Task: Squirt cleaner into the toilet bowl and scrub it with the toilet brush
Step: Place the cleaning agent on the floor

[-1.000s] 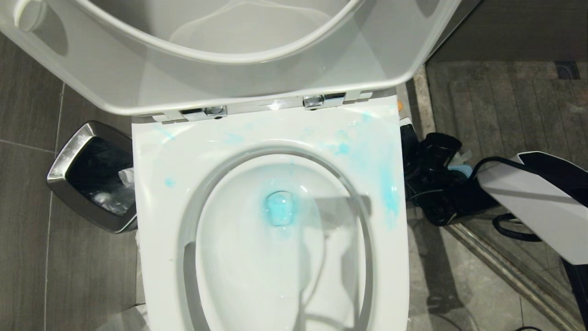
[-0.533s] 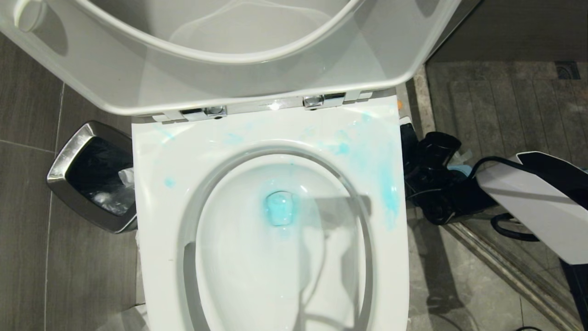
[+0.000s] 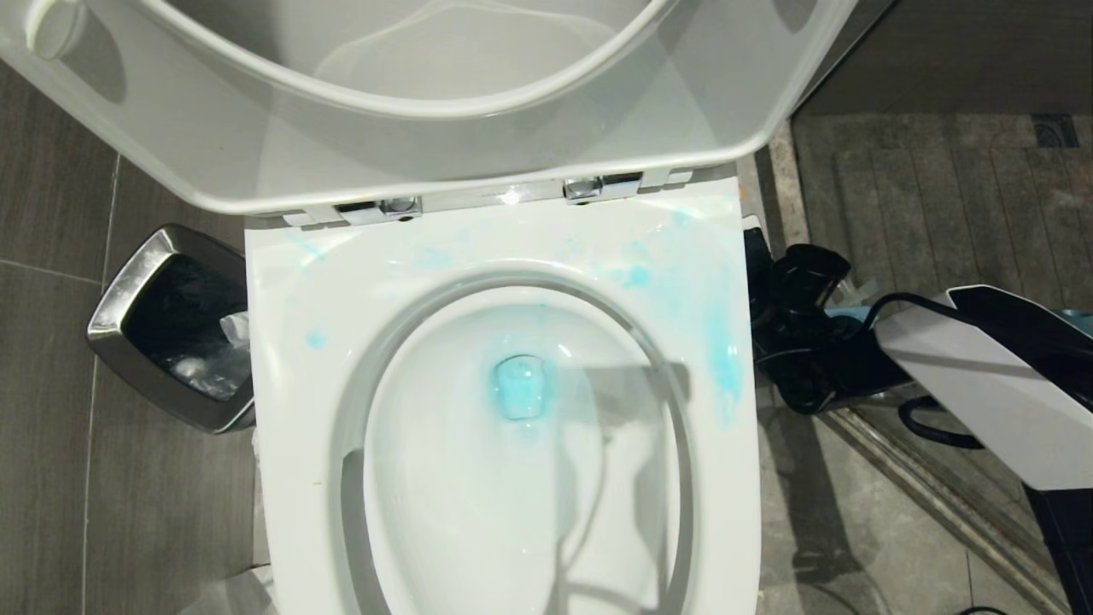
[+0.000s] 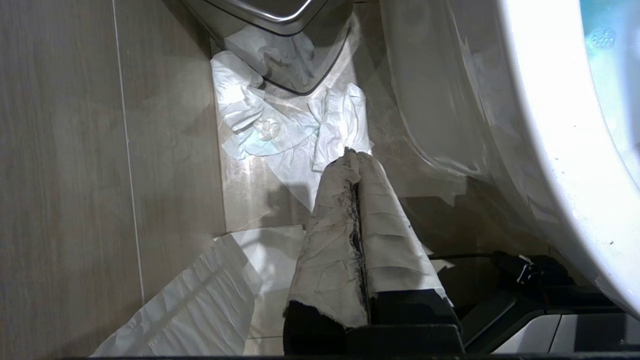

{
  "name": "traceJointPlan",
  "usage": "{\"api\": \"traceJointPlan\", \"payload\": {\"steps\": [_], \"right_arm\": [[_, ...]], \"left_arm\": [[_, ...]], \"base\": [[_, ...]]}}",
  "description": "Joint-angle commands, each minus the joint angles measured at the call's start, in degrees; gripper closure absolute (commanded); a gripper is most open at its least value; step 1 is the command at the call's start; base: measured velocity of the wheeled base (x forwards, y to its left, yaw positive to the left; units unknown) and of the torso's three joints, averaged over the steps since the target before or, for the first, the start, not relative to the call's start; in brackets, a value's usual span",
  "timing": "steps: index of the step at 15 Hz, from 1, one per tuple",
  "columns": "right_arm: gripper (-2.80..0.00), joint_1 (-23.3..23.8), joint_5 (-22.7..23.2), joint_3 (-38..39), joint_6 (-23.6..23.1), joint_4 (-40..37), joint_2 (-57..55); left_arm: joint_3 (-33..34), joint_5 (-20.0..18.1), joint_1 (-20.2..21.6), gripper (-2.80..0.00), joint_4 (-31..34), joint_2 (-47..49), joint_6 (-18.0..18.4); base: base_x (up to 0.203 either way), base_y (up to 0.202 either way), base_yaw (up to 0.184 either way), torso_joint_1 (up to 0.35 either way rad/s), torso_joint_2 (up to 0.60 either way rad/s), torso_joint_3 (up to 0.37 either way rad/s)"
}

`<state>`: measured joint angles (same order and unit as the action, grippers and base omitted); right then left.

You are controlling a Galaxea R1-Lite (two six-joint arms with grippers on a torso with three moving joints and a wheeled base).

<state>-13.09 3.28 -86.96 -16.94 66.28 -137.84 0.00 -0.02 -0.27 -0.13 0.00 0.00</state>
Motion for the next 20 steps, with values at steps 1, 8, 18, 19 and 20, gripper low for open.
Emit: {"api": "traceJointPlan", "payload": {"steps": [1,8,18,19,20], "right_arm": [[0.00,-0.1,0.1,0.2,-0.1,0.9,-0.3],[-2.80,-0.1,0.0,2.3,-0.1,1.8,0.3],[-2.80,-0.2,0.2,13.4,1.5,5.2,3.8],[-2.80,-0.3,0.8,14.6,2.0,6.1,3.9],[-2.80,-0.3,1.9,15.8,2.3,7.0,3.9]], "left_arm": [[0.0,0.0,0.0,0.00,0.0,0.0,0.0],[0.0,0.0,0.0,0.00,0.0,0.0,0.0],[0.0,0.0,0.0,0.00,0.0,0.0,0.0],[0.0,0.0,0.0,0.00,0.0,0.0,0.0],[0.0,0.0,0.0,0.00,0.0,0.0,0.0]], "base": [[0.000,0.000,0.000,0.000,0.00,0.000],[0.000,0.000,0.000,0.000,0.00,0.000],[0.000,0.000,0.000,0.000,0.00,0.000],[0.000,0.000,0.000,0.000,0.00,0.000],[0.000,0.000,0.000,0.000,0.00,0.000]]}}
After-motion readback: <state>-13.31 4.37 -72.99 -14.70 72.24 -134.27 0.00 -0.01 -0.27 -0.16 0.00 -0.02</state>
